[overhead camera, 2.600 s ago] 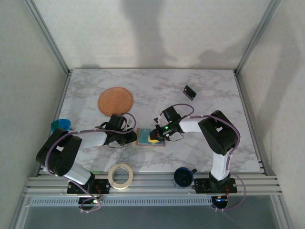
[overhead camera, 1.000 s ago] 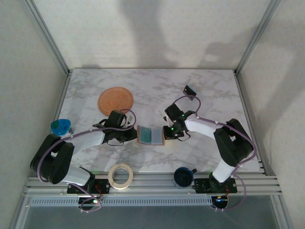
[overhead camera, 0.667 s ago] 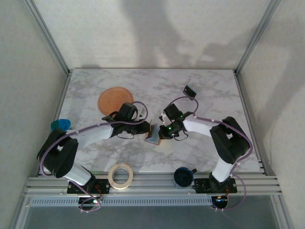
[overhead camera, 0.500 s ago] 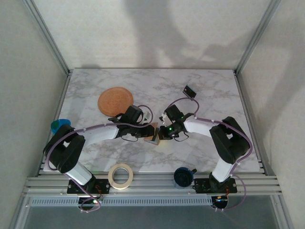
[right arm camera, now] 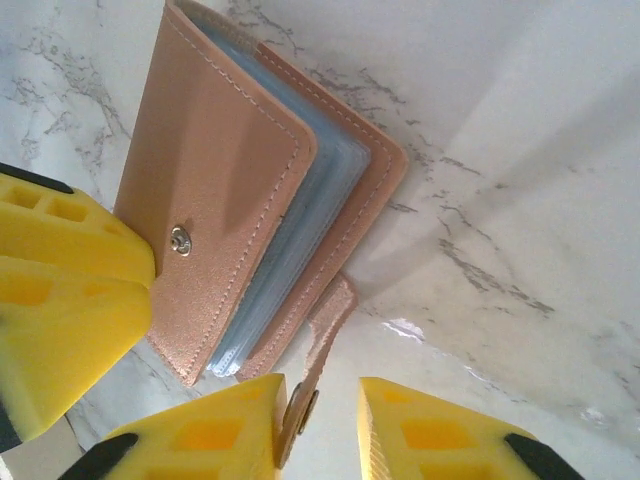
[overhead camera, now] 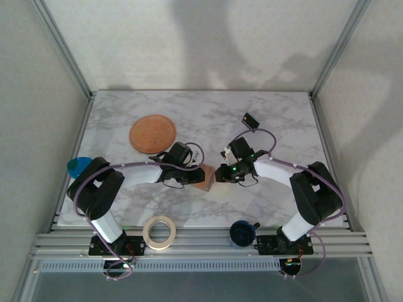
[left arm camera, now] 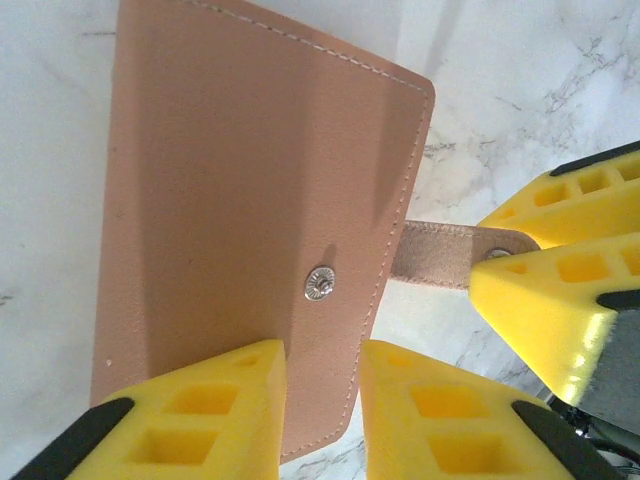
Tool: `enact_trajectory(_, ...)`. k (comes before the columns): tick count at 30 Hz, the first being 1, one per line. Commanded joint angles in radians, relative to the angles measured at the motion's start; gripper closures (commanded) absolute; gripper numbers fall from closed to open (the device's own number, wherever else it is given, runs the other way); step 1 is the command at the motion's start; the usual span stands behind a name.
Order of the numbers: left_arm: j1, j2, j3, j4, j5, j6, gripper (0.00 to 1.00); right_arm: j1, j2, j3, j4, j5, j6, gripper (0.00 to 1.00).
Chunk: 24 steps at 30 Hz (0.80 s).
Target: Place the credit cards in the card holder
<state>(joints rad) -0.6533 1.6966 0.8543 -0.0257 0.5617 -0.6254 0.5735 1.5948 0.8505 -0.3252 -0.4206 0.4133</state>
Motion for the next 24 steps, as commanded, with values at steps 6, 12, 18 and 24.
enact_trajectory(6, 0.001, 0.008, -0.027, 0.016, -0.006, 0.000, 0.81, -0.007, 0.004, 0.045, -0.024, -0.019, 0.039, 0.70)
enact_trajectory(12, 0.007, -0.011, -0.037, 0.010, -0.022, -0.004, 0.87, -0.007, 0.001, 0.050, -0.017, -0.030, 0.051, 1.00)
enact_trajectory(18, 0.044, -0.111, -0.056, -0.028, -0.065, 0.003, 0.77, -0.007, -0.011, 0.042, -0.011, -0.054, 0.029, 1.00)
enact_trajectory(24, 0.095, -0.131, -0.091, -0.070, -0.143, 0.037, 0.85, -0.006, 0.026, 0.060, 0.040, -0.110, 0.004, 1.00)
